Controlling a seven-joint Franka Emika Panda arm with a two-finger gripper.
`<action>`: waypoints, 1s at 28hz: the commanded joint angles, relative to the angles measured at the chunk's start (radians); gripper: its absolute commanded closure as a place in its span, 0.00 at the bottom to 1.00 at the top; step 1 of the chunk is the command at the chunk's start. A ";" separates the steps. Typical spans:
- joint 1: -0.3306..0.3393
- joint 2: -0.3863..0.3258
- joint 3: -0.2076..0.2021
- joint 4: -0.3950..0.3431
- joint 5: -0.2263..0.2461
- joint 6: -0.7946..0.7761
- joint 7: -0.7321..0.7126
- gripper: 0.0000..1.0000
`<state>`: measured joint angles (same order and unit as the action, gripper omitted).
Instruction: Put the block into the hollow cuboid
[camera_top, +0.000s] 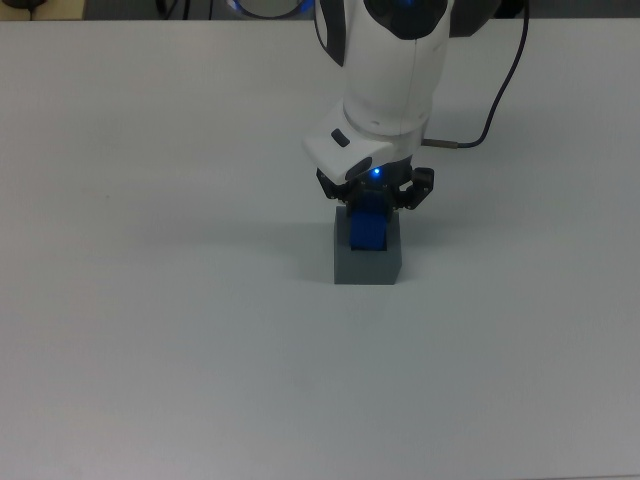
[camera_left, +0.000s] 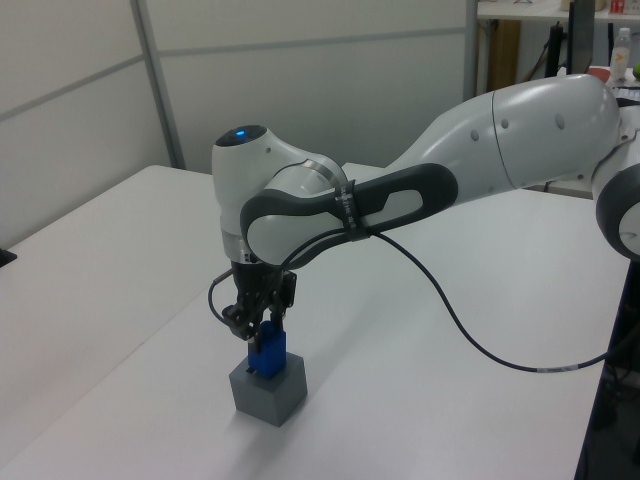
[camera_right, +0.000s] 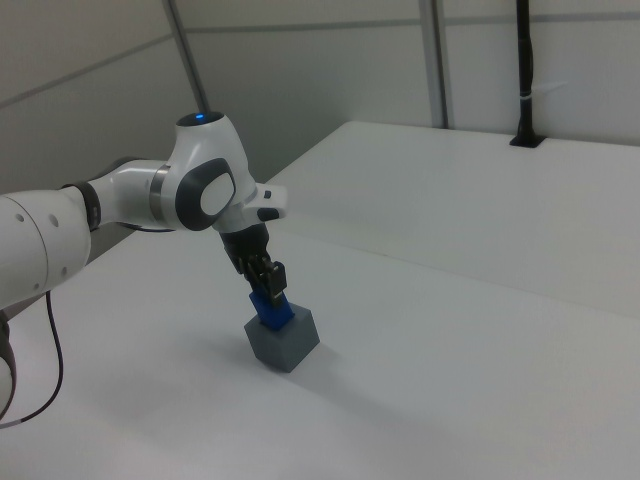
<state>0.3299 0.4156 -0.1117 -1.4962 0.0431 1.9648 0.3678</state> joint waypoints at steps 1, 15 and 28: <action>0.006 -0.008 -0.003 -0.015 0.006 0.005 0.005 0.68; 0.003 0.011 -0.003 -0.013 -0.019 0.013 -0.099 0.65; 0.000 0.025 -0.003 -0.010 -0.032 0.011 -0.141 0.64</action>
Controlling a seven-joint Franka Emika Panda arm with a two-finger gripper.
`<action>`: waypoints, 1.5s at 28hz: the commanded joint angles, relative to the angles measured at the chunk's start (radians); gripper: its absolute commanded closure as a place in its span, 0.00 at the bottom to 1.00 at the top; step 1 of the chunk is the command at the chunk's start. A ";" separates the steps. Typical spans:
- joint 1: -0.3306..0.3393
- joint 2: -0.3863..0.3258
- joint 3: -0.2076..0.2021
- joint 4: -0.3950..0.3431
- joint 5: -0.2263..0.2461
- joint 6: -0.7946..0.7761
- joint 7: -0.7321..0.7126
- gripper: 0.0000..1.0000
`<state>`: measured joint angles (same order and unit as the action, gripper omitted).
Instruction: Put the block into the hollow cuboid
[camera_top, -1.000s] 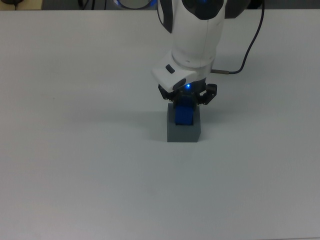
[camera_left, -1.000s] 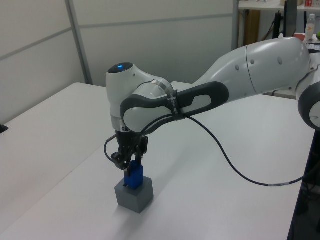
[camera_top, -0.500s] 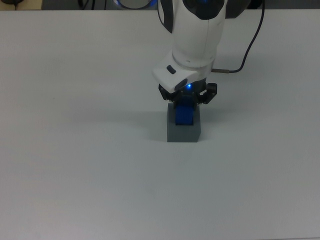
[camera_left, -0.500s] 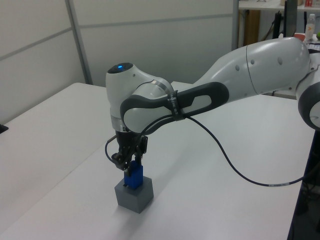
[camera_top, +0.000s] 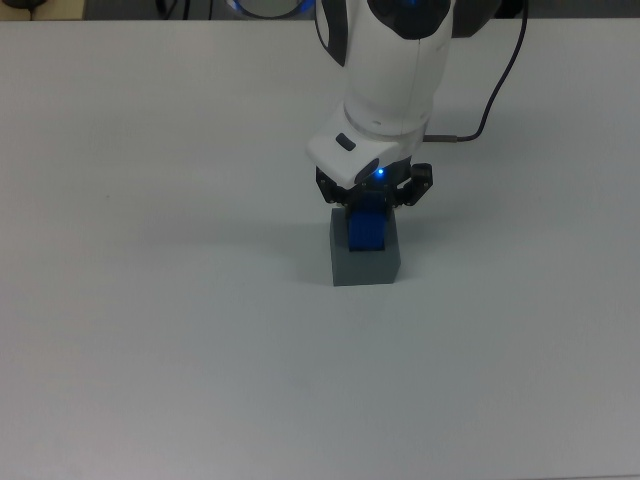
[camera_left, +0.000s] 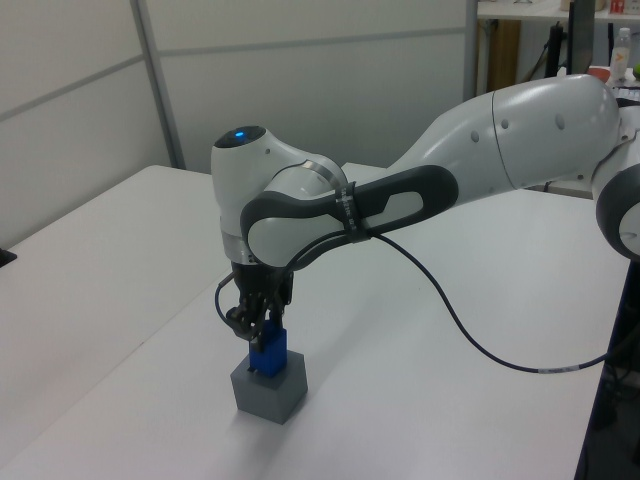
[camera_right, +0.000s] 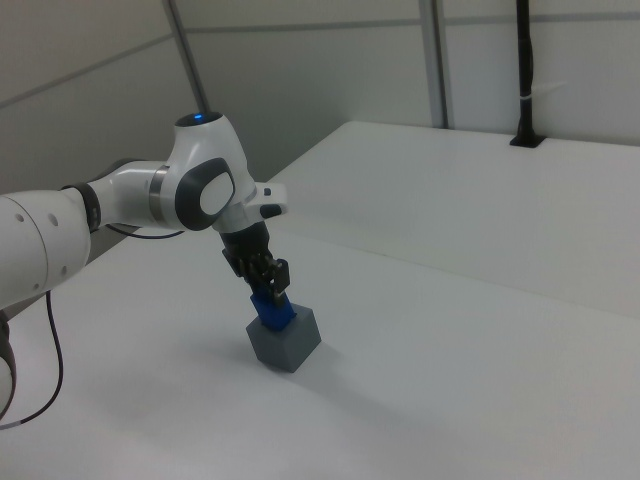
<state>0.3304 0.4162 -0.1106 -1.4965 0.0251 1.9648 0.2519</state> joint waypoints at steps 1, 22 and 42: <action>-0.001 0.027 -0.004 -0.010 -0.014 0.011 -0.020 0.64; -0.004 0.029 -0.008 0.027 -0.014 -0.004 -0.059 0.64; -0.077 -0.212 -0.020 -0.002 -0.017 -0.257 -0.059 0.00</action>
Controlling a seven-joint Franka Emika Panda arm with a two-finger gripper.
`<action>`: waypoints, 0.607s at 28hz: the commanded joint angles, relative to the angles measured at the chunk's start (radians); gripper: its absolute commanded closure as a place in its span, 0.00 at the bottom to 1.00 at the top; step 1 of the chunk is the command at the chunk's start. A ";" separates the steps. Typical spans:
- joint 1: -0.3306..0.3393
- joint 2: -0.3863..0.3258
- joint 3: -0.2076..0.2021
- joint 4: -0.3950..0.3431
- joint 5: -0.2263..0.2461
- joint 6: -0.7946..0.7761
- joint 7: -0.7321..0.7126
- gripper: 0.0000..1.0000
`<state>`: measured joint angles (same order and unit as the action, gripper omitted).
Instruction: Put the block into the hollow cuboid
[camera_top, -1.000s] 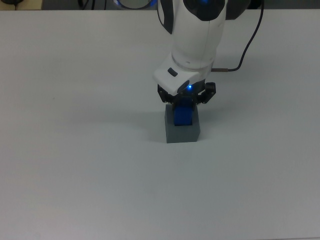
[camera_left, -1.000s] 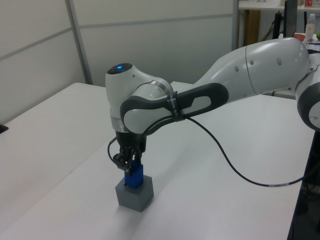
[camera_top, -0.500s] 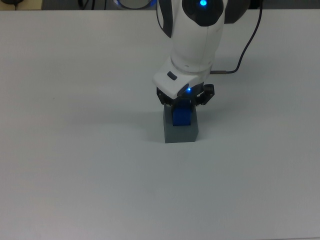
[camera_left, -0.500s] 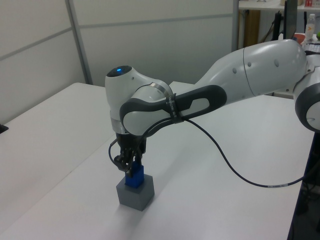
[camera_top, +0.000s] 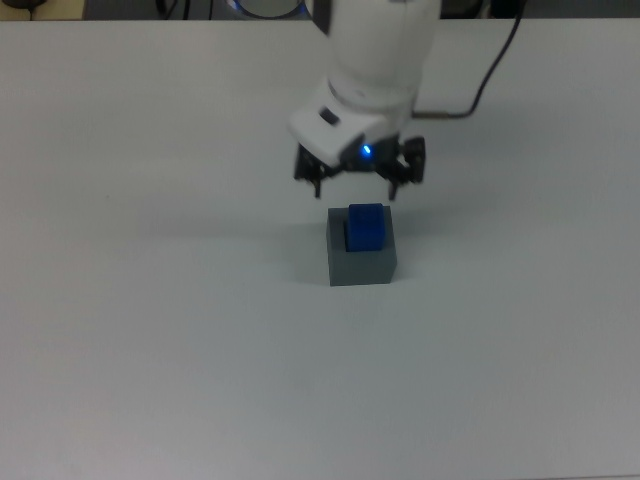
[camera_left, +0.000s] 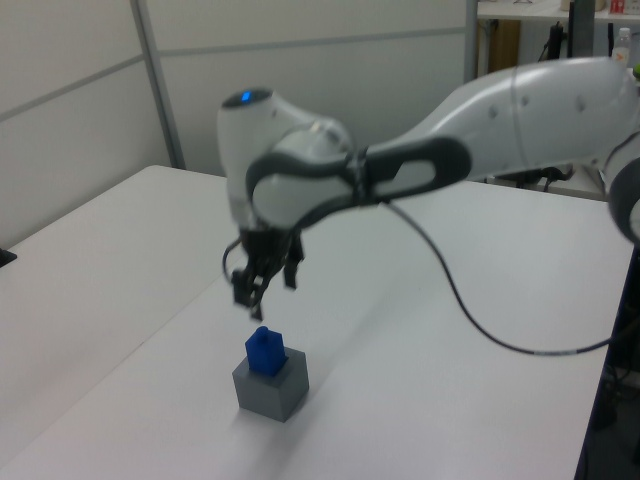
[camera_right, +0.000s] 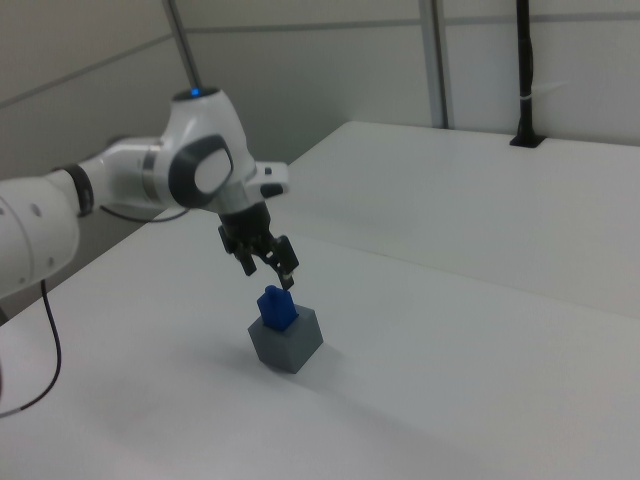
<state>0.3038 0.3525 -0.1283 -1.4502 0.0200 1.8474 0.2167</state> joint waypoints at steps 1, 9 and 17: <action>-0.060 -0.174 -0.002 -0.056 -0.012 -0.164 -0.023 0.00; -0.169 -0.440 -0.001 -0.205 -0.023 -0.244 -0.057 0.00; -0.219 -0.451 -0.001 -0.208 -0.023 -0.260 -0.071 0.00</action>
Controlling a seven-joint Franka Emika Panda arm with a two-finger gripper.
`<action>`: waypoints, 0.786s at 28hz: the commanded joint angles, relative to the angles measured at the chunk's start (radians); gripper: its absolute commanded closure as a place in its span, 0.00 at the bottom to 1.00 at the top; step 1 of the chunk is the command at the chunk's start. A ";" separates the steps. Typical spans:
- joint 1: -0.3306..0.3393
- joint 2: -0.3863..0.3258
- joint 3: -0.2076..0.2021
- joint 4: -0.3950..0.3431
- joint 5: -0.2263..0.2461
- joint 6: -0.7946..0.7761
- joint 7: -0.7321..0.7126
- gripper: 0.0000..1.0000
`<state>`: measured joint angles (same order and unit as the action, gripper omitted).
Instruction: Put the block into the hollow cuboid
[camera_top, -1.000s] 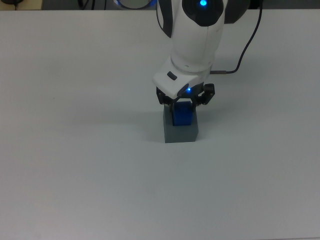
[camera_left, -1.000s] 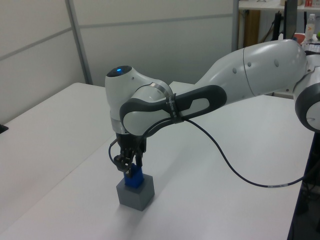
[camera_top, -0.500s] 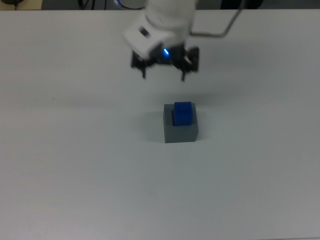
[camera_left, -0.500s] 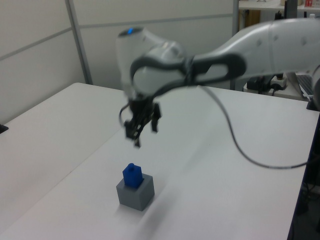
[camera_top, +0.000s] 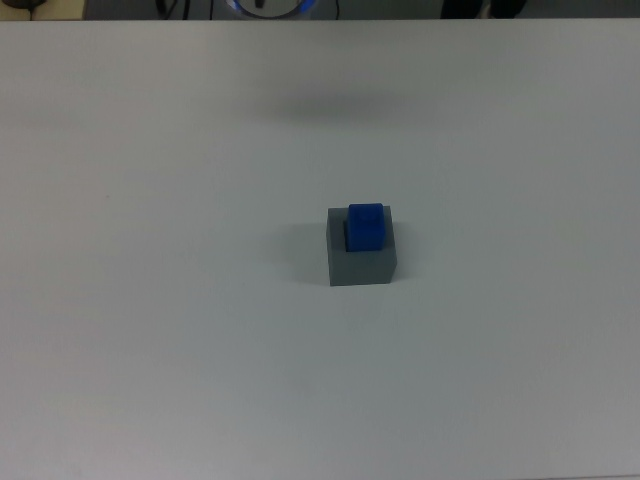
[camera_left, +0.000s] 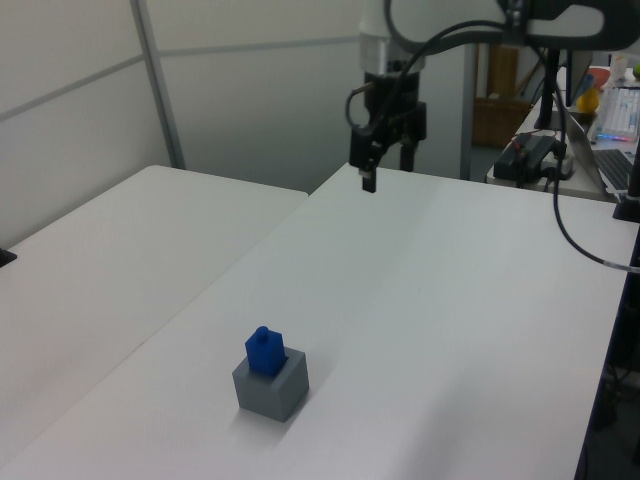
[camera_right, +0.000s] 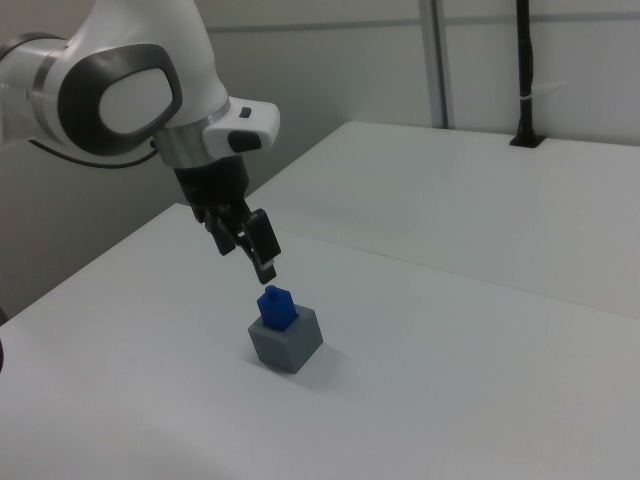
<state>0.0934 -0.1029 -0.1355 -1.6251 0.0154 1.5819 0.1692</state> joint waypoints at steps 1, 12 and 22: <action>-0.007 0.009 0.007 -0.033 -0.019 0.006 -0.030 0.00; -0.009 0.032 0.005 -0.032 -0.017 0.066 -0.106 0.00; -0.020 0.043 0.004 -0.032 -0.019 0.079 -0.227 0.00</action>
<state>0.0848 -0.0529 -0.1315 -1.6429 0.0153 1.6374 0.0157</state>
